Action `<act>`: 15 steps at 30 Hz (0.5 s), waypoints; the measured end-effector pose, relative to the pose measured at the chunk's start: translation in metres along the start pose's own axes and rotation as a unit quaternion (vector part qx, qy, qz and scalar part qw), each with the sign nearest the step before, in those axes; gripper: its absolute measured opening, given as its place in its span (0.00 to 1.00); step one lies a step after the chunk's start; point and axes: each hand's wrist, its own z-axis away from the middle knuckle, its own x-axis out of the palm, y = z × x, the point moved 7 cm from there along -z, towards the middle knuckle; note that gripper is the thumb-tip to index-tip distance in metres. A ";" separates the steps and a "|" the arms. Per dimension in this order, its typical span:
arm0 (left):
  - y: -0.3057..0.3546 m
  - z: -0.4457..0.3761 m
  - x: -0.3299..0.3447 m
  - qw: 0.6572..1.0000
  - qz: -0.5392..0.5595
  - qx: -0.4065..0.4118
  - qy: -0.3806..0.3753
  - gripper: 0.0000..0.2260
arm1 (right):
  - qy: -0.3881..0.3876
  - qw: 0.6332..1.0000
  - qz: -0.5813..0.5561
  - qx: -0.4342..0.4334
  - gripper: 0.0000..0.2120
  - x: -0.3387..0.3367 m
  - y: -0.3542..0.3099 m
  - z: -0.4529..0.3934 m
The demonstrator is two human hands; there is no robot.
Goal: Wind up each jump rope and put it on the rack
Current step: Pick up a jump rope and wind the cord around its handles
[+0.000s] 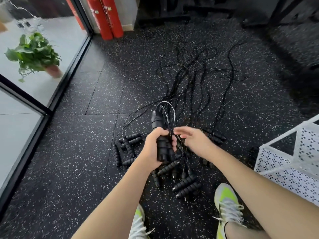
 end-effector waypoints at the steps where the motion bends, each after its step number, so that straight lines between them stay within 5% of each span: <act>1: 0.002 0.002 0.003 1.000 0.024 0.000 -0.020 0.08 | -0.029 0.994 0.102 -0.022 0.26 0.010 0.002 0.003; 3: 0.008 0.004 0.008 0.997 0.059 0.000 -0.041 0.10 | -0.057 0.980 0.183 -0.051 0.18 0.027 0.009 0.006; 6: 0.018 0.005 0.006 0.998 0.038 0.037 -0.037 0.12 | 0.011 0.979 0.198 -0.047 0.14 0.027 0.004 0.009; 12: 0.018 0.008 -0.015 0.980 -0.171 0.093 0.037 0.13 | 0.106 0.981 -0.155 -0.058 0.05 0.004 -0.053 0.034; 15: 0.003 0.017 -0.007 0.985 -0.159 0.055 0.024 0.02 | 0.140 0.960 -0.234 -0.067 0.03 -0.010 -0.066 0.036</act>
